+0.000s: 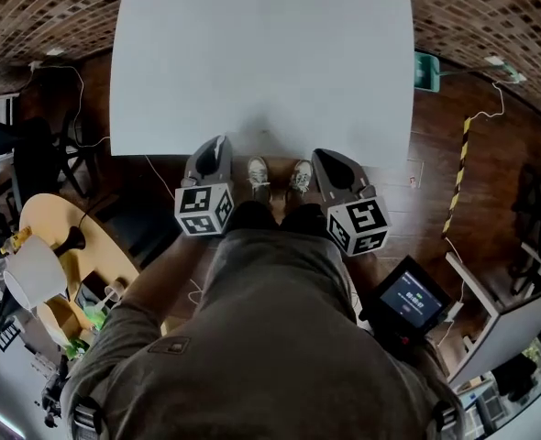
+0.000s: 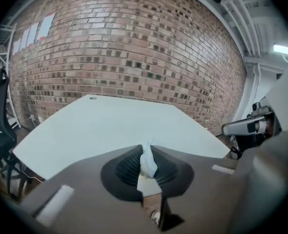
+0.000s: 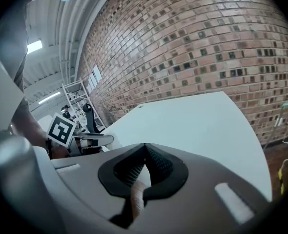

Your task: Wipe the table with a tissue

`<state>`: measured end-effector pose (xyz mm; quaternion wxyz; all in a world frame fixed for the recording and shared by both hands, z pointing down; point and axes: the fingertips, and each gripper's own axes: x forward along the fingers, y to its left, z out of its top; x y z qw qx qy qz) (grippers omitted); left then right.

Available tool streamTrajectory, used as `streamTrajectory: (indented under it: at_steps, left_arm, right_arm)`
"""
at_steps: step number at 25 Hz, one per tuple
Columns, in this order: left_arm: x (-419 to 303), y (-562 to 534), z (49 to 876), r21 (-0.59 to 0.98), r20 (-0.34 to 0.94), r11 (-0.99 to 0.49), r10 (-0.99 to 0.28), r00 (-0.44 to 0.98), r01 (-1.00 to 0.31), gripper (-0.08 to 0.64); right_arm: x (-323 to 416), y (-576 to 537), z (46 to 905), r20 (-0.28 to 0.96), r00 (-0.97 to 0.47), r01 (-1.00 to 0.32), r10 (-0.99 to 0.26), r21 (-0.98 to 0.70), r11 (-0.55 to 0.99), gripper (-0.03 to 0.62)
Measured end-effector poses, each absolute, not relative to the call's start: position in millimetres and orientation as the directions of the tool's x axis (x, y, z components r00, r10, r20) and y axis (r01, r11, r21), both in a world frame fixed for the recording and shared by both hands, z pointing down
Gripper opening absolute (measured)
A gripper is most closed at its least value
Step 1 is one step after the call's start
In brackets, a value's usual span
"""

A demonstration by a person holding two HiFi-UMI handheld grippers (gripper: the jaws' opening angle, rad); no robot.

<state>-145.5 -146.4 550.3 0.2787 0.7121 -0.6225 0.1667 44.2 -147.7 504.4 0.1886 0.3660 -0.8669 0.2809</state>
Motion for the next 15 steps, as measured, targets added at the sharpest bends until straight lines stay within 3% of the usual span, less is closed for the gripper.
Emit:
streamTrajectory:
  at_steps: [15]
  left_arm:
    - [-124,-158,597,0.123,0.656,-0.173,-0.725,0.211,-0.977,0.028]
  right_arm:
    - [62,-154,539,0.574,-0.626,-0.777,-0.528,-0.403,0.484,0.012]
